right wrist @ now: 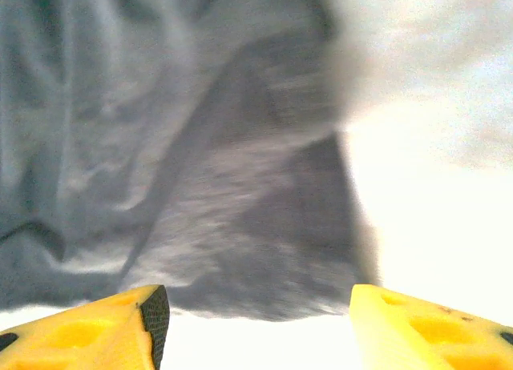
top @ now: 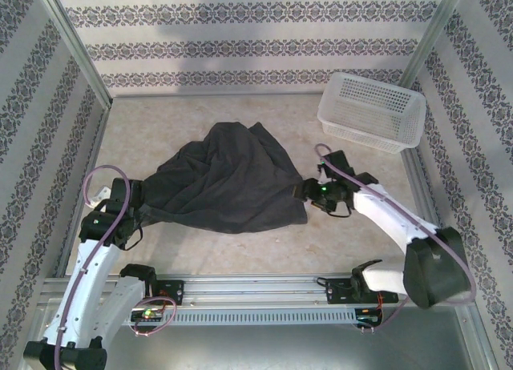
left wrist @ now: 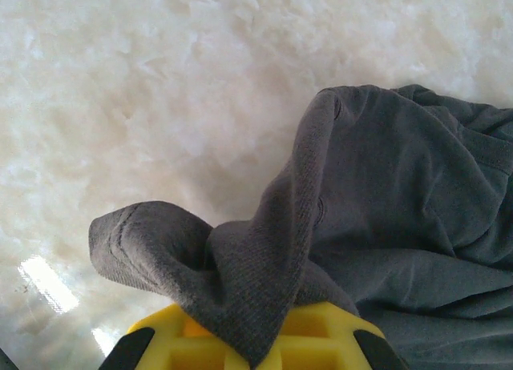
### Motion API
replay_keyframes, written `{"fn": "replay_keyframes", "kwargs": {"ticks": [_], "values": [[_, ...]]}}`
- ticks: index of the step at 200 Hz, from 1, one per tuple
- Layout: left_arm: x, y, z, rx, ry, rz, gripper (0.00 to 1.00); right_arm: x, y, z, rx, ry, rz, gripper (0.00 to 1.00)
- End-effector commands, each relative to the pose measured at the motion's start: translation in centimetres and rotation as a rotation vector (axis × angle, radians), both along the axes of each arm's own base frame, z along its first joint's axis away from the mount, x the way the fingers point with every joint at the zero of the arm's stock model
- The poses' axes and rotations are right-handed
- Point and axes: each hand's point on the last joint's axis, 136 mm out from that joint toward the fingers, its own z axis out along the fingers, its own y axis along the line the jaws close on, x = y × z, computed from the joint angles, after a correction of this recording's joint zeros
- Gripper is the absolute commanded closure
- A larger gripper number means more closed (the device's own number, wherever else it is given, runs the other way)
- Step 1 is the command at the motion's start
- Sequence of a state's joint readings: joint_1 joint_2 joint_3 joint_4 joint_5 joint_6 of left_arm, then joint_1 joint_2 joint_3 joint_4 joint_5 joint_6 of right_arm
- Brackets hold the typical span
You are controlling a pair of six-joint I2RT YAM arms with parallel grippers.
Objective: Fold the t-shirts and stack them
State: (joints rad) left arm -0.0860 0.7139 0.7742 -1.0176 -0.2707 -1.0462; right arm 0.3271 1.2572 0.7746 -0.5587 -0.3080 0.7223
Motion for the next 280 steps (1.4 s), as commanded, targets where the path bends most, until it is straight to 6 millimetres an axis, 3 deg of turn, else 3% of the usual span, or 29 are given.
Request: {"fn": "replay_keyframes", "kwargs": {"ticks": [1, 40, 96, 117, 152, 182, 191, 198, 219, 234, 255, 280], "values": [[-0.3, 0.3, 0.1, 0.011, 0.004, 0.014, 1.00, -3.8, -2.0, -2.8, -0.098, 0.186, -0.052, 0.38], [-0.1, 0.0, -0.3, 0.000, 0.011, 0.002, 1.00, -5.6, -0.5, -5.2, -0.149, 0.268, 0.060, 0.43], [-0.1, -0.2, -0.5, 0.003, 0.021, -0.023, 1.00, -3.1, 1.2, -7.0, -0.158, 0.277, 0.041, 0.45], [-0.2, -0.3, -0.7, -0.001, 0.022, -0.024, 1.00, -2.6, 1.5, -7.8, -0.164, 0.289, 0.026, 0.50], [-0.3, -0.6, -1.1, -0.020, 0.020, -0.030, 1.00, -0.3, 2.3, -8.0, -0.165, 0.248, 0.016, 0.68], [-0.5, -0.7, -1.6, -0.027, 0.028, -0.042, 1.00, 1.6, 2.2, -7.3, -0.178, 0.210, 0.002, 0.92], [-0.3, -1.0, -1.7, -0.035, 0.022, -0.053, 1.00, 2.2, 1.5, -6.8, -0.198, 0.192, -0.016, 1.00], [-0.1, -1.3, -1.9, -0.050, 0.020, -0.069, 1.00, 2.4, 0.6, -6.4, -0.223, 0.179, -0.038, 1.00], [1.1, -3.7, -2.7, -0.157, -0.006, -0.148, 1.00, 2.7, -4.4, -4.6, -0.333, 0.150, -0.155, 1.00], [2.6, -6.9, -3.7, -0.297, -0.051, -0.241, 1.00, 2.9, -7.9, -3.5, -0.357, 0.125, -0.243, 1.00], [3.3, -12.0, -4.9, -0.437, -0.071, -0.401, 0.95, 3.5, -11.3, -3.2, -0.334, 0.142, -0.318, 1.00], [2.1, -16.8, -5.1, -0.478, -0.048, -0.647, 0.75, 4.1, -13.5, -3.2, -0.332, 0.159, -0.369, 1.00]]}}
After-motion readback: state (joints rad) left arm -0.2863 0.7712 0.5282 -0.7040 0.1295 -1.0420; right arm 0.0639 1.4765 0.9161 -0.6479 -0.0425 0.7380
